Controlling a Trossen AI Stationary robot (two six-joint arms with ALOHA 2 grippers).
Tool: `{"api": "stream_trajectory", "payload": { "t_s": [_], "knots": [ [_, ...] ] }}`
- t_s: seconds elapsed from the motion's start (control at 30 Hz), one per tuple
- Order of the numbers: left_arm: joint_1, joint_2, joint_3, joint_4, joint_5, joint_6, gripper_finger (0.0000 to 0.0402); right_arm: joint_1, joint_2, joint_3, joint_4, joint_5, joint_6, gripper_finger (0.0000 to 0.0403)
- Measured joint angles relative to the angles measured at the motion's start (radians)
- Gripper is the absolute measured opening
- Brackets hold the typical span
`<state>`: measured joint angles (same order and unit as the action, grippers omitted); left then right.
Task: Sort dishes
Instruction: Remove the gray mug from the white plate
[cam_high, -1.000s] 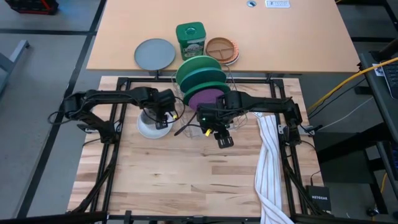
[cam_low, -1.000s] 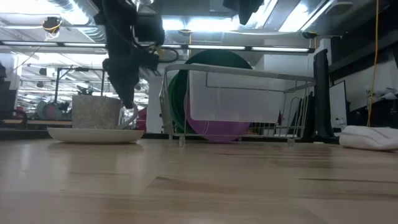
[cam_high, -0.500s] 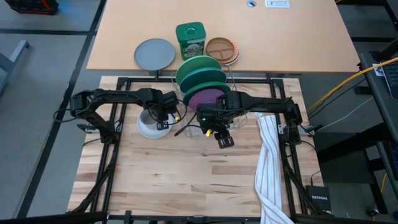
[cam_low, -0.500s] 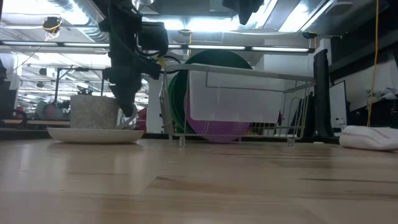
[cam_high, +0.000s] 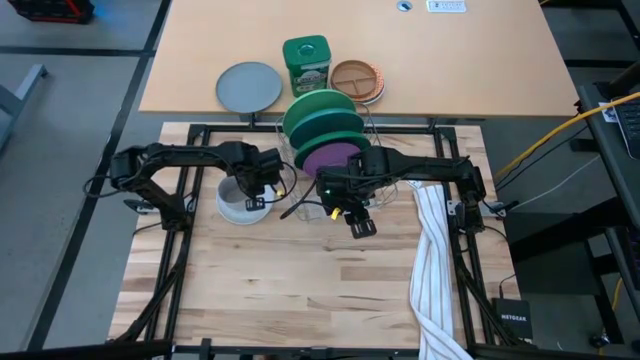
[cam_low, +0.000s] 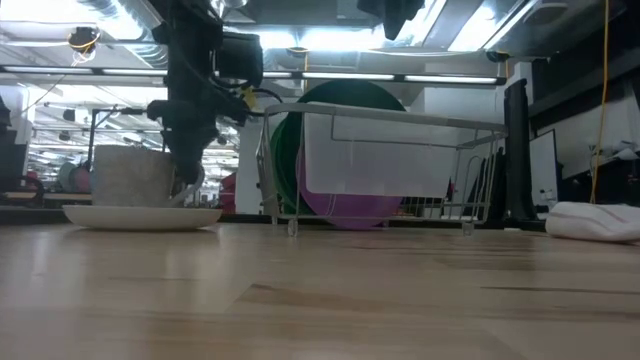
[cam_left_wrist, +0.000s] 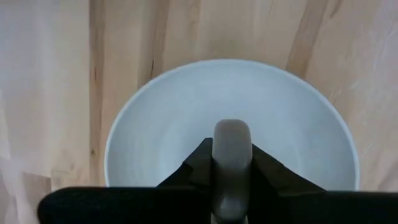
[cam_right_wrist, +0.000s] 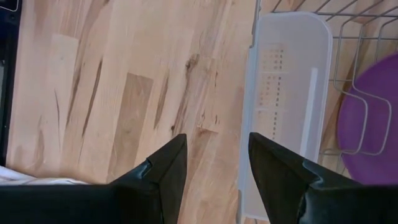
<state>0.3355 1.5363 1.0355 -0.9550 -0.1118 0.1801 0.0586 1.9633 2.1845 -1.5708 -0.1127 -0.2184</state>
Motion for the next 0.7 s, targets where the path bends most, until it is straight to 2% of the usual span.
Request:
{"api": "stream_trajectory", "payload": {
  "t_s": [0.37,0.7],
  "knots": [
    [0.029,-0.125,0.001,-0.004,-0.002,0.0,0.0041,0.0,0.0,0.0,0.0,0.0,-0.026,0.0175],
    [0.168,-0.199,0.074,-0.001,-0.027,0.059,0.0041,0.0,0.0,0.0,0.0,0.0,-0.027,0.0175]
  ]
}}
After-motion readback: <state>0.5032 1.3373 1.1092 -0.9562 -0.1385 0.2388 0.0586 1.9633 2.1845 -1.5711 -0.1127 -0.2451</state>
